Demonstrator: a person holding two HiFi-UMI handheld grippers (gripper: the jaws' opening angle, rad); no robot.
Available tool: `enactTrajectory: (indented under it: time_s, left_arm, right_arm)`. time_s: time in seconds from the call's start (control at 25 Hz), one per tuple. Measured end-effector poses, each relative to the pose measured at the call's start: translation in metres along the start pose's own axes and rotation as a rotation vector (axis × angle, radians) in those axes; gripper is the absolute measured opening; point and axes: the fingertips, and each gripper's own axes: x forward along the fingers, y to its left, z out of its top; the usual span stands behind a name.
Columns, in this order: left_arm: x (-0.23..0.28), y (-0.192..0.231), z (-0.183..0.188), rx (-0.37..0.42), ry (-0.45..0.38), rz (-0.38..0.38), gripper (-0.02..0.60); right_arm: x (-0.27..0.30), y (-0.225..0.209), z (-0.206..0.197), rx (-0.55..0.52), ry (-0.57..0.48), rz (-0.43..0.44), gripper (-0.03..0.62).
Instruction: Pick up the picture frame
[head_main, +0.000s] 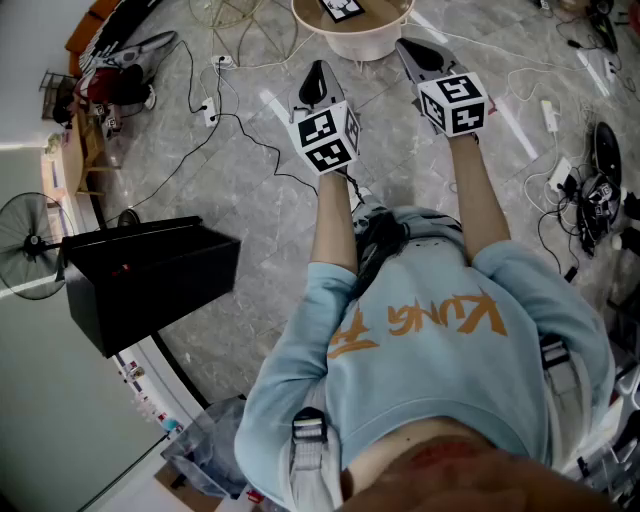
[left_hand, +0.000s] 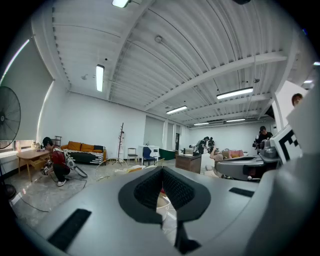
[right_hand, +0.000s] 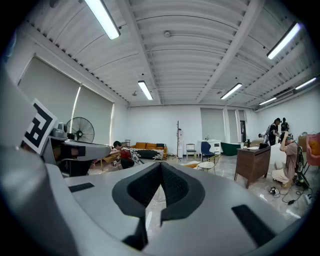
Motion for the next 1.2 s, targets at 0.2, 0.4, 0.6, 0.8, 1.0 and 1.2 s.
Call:
enactTrajectory:
  time_s: [0.2, 0.4, 0.6, 0.8, 1.0, 1.2]
  left_arm:
    - [-0.001, 0.002, 0.002, -0.004, -0.001, -0.001, 0.018]
    - [0.004, -0.004, 0.002, -0.009, -0.005, -0.009, 0.018]
    - [0.01, 0.002, -0.004, -0.018, 0.002, -0.007, 0.018]
    - [0.021, 0.012, -0.013, -0.009, 0.014, -0.006, 0.018]
    - [0.036, 0.019, -0.019, -0.01, 0.032, -0.03, 0.018]
    - [0.048, 0.044, -0.022, -0.017, 0.02, -0.026, 0.018]
  right_arm:
    - [-0.001, 0.004, 0.006, -0.042, 0.004, -0.002, -0.003]
    - [-0.004, -0.01, 0.009, -0.041, -0.01, -0.047, -0.003]
    - [-0.003, -0.022, 0.002, -0.043, 0.01, -0.098, -0.002]
    - [0.006, -0.025, 0.0, -0.031, 0.014, -0.105, -0.002]
    - [0.024, -0.024, -0.005, -0.034, 0.035, -0.105, -0.002]
    - [0.048, -0.019, -0.011, -0.012, 0.049, -0.118, -0.002]
